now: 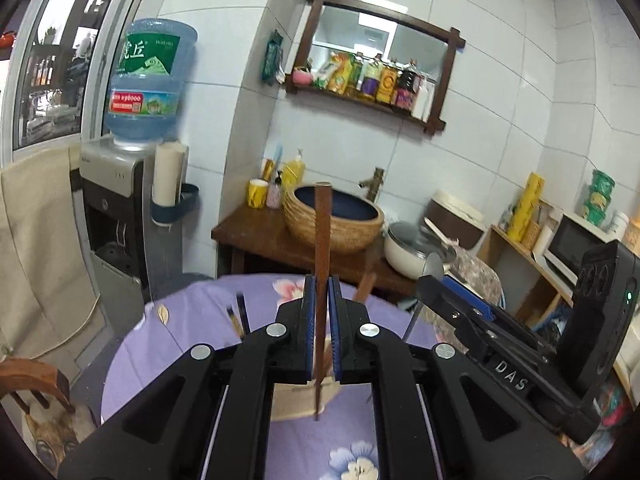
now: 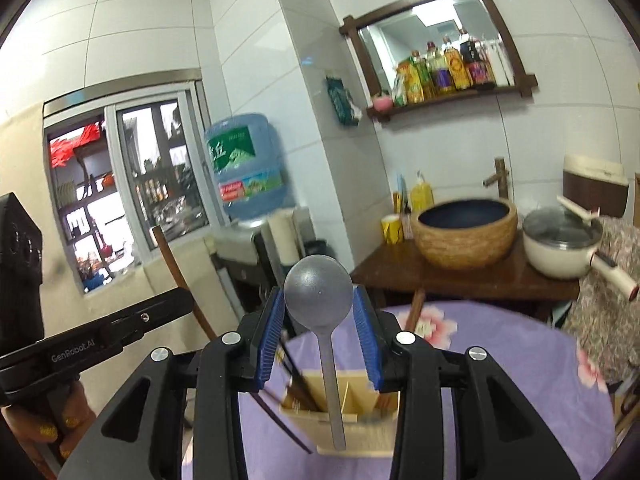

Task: Organize utensils
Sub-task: 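Lower the chopstick and clear spoon into the beige holder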

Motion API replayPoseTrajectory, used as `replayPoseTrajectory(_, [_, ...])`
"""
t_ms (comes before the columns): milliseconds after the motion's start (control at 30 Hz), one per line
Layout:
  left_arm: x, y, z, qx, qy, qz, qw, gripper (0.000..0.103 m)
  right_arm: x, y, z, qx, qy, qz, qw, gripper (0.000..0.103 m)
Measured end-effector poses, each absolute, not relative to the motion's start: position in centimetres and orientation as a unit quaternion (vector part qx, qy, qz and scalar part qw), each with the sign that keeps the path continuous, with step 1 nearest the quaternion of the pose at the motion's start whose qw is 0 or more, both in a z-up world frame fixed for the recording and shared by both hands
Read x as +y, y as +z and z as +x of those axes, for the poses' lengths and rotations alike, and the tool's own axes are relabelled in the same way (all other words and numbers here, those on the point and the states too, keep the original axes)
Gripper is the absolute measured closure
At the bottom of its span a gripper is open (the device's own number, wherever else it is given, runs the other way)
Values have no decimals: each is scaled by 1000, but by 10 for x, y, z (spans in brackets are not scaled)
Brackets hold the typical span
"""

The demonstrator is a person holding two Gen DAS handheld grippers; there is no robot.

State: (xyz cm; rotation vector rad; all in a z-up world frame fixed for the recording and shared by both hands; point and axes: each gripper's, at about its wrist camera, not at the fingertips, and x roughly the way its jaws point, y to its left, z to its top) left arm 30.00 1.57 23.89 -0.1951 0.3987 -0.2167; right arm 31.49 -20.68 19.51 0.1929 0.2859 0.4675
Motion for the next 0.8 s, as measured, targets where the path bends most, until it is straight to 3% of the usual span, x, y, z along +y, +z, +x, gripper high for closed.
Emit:
replayPoseTrajectory(233, [19,242,344,204,-55,-91,973,96,-178,179,358,128,188,65,971,68])
replayPoseTrajectory(467, [20,174,371,262,-46,-91,960,96,-172,110,386,198,171,68,963,68])
replayPoseTrajectory(800, [12,111,382,320,-60,-82,942,96,-172,75,380,235,183,27,954,67])
